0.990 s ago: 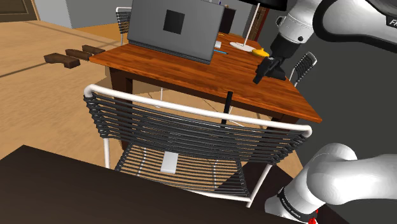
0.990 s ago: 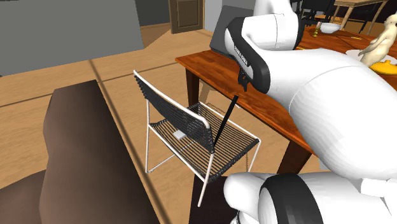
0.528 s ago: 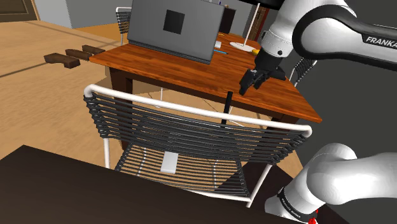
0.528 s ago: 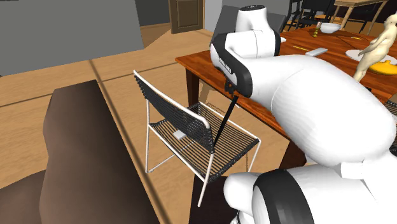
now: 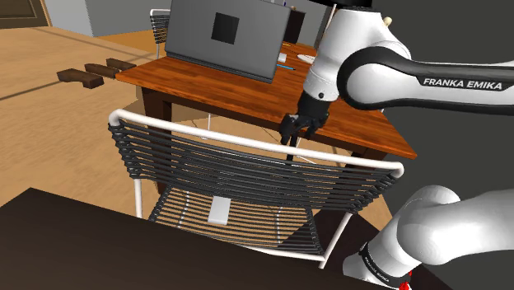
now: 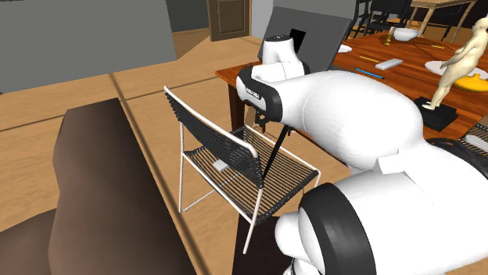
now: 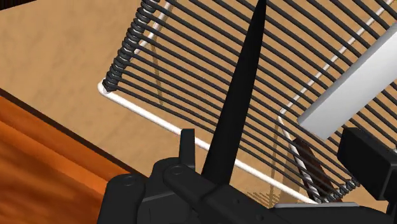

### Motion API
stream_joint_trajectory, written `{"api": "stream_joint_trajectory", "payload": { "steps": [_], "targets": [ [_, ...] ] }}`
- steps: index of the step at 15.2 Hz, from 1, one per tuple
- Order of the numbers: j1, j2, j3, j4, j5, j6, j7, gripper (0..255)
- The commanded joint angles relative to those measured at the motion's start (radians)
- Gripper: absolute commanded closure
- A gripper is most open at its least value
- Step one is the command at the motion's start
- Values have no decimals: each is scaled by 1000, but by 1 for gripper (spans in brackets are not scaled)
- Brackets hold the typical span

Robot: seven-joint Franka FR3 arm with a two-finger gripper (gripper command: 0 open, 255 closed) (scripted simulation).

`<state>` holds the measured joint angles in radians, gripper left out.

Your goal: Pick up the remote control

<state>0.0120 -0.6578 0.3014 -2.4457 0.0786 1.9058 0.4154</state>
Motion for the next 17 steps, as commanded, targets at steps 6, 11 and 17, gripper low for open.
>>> {"api": "stream_joint_trajectory", "payload": {
  "steps": [6, 11, 17],
  "targets": [
    [-19, 200, 143, 15, 54, 152, 242, 0],
    [-46, 382, 241, 69, 42, 256, 425, 0],
    [-65, 644, 326, 179, -62, 364, 679, 0]
  ]
}}
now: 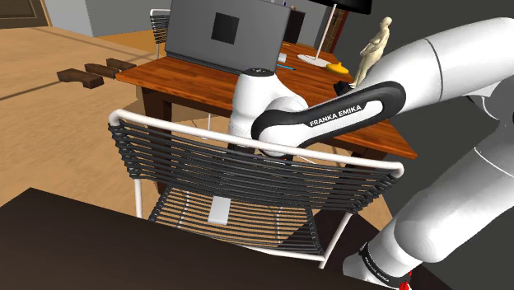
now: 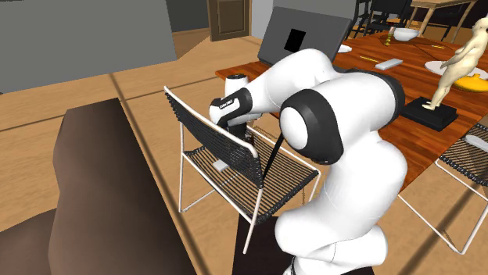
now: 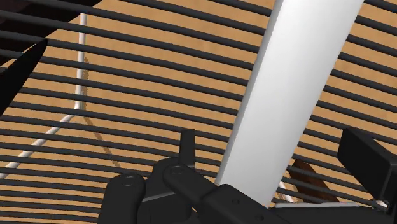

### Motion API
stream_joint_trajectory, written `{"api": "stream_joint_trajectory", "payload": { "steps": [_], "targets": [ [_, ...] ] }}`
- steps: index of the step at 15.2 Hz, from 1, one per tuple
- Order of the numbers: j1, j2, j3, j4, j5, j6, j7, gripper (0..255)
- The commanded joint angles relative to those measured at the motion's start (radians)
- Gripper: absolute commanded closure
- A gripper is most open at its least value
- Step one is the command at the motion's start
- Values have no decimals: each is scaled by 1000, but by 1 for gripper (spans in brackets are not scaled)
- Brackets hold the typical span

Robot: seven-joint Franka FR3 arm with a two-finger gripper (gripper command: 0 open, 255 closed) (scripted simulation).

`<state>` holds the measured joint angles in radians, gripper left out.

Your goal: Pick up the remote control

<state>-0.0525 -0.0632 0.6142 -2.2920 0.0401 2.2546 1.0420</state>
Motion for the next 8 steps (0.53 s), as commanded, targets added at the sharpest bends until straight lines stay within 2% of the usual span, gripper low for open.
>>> {"api": "stream_joint_trajectory", "payload": {
  "steps": [1, 8],
  "targets": [
    [3, 96, 19, 48, -50, 29, 97, 0],
    [17, 180, 10, 32, -115, 111, 155, 0]
  ]
}}
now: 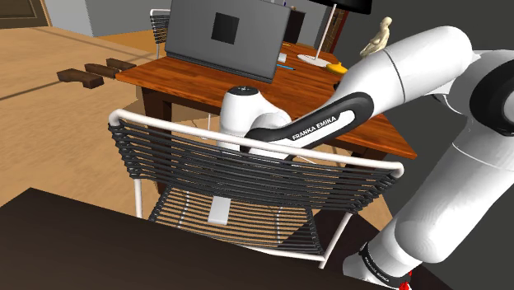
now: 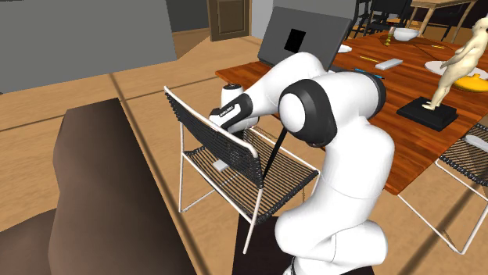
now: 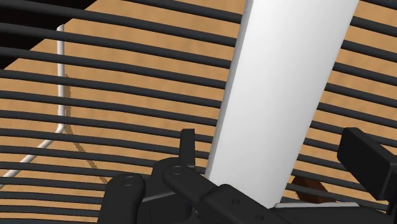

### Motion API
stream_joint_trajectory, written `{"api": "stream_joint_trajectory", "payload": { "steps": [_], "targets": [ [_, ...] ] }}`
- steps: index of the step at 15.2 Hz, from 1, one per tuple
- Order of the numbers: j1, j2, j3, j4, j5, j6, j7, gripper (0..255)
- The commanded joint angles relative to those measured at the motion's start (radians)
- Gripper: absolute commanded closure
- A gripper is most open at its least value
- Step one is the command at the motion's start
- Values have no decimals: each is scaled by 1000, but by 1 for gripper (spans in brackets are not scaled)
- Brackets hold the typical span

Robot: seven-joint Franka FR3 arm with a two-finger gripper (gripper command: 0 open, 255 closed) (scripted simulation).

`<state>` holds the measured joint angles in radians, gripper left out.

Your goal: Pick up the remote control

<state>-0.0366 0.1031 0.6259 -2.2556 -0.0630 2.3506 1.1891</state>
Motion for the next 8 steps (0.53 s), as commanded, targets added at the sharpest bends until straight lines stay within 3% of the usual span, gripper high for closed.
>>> {"api": "stream_joint_trajectory", "payload": {
  "steps": [1, 3, 4, 8],
  "targets": [
    [3, 24, -4, -8, -22, 28, 14, 0],
    [5, 31, -6, -10, -27, 35, 18, 0],
    [5, 31, -6, -9, -27, 35, 18, 255],
    [5, 30, -5, -10, -26, 34, 19, 255]
  ]
}}
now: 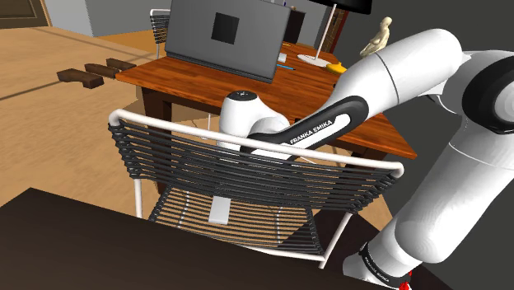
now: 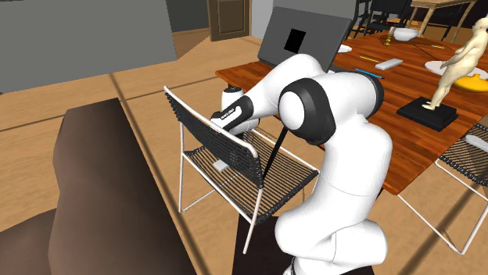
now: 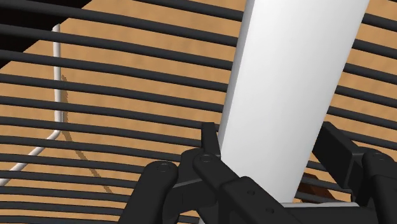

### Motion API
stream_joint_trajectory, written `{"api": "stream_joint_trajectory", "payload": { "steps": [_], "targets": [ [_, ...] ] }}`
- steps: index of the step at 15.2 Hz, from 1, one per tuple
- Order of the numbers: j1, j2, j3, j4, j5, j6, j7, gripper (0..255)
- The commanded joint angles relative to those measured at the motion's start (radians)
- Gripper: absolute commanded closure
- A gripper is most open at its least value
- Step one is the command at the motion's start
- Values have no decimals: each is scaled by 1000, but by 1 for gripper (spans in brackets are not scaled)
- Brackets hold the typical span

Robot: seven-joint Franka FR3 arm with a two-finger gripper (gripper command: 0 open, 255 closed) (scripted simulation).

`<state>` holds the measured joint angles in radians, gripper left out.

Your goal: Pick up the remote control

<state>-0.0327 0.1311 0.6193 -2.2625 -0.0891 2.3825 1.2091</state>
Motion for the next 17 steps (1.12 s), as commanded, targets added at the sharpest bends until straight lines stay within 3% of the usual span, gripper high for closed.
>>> {"api": "stream_joint_trajectory", "payload": {
  "steps": [1, 5, 17],
  "targets": [
    [2, 3, 1, -1, -2, 1, 0, 255],
    [1, 3, 1, -3, -1, 3, -2, 255],
    [-14, -117, 13, 55, 98, -151, -71, 255]
  ]
}}
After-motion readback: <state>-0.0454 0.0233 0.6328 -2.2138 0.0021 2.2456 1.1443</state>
